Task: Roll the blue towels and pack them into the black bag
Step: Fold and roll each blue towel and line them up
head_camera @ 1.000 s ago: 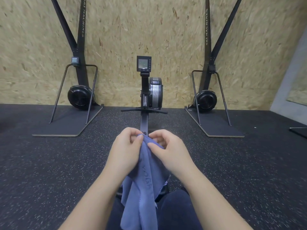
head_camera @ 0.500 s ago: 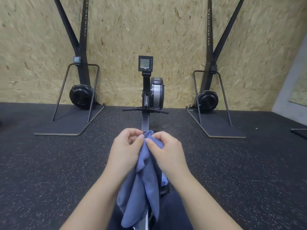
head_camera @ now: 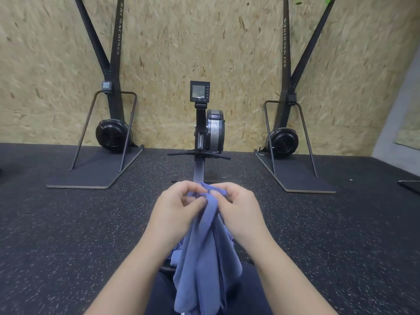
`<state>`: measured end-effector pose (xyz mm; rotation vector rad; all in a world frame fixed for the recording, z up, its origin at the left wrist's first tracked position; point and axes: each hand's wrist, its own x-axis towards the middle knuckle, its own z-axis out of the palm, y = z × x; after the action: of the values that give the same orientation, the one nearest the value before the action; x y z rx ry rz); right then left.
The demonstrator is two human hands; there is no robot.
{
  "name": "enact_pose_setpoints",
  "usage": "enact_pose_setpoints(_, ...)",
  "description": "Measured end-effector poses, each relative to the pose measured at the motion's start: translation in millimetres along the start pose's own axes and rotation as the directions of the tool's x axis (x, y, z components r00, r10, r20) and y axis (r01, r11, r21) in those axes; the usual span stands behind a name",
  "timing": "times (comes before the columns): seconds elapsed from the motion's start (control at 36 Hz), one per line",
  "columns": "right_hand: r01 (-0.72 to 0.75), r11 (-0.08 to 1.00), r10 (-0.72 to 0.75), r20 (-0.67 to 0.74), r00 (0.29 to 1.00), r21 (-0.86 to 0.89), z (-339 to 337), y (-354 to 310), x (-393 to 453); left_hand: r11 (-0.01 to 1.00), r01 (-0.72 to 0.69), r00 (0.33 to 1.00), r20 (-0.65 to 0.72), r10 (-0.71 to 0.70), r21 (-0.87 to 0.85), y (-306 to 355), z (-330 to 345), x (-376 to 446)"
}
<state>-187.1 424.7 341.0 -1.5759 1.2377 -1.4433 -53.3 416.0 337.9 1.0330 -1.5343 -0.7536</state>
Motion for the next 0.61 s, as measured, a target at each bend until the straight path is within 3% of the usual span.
enact_pose_setpoints(0.28, -0.065, 0.994, 0.061, 0.055, 0.997, 0.086, 0, -1, -3, 0.964, -0.199, 0.972, -0.087, 0.216, 0.176, -4, 3, 1)
enact_pose_setpoints(0.36, -0.052, 0.997, 0.049, 0.046, 0.998, 0.064, -2, 0, -2, 0.984, -0.132, 0.988, -0.063, 0.140, 0.117, -3, -1, 1)
enact_pose_setpoints(0.61, -0.015, 0.995, 0.005, 0.103, 0.995, 0.097, -6, -8, -4, 0.930, -0.296, 0.954, 0.022, 0.298, 0.216, 8, -6, 0)
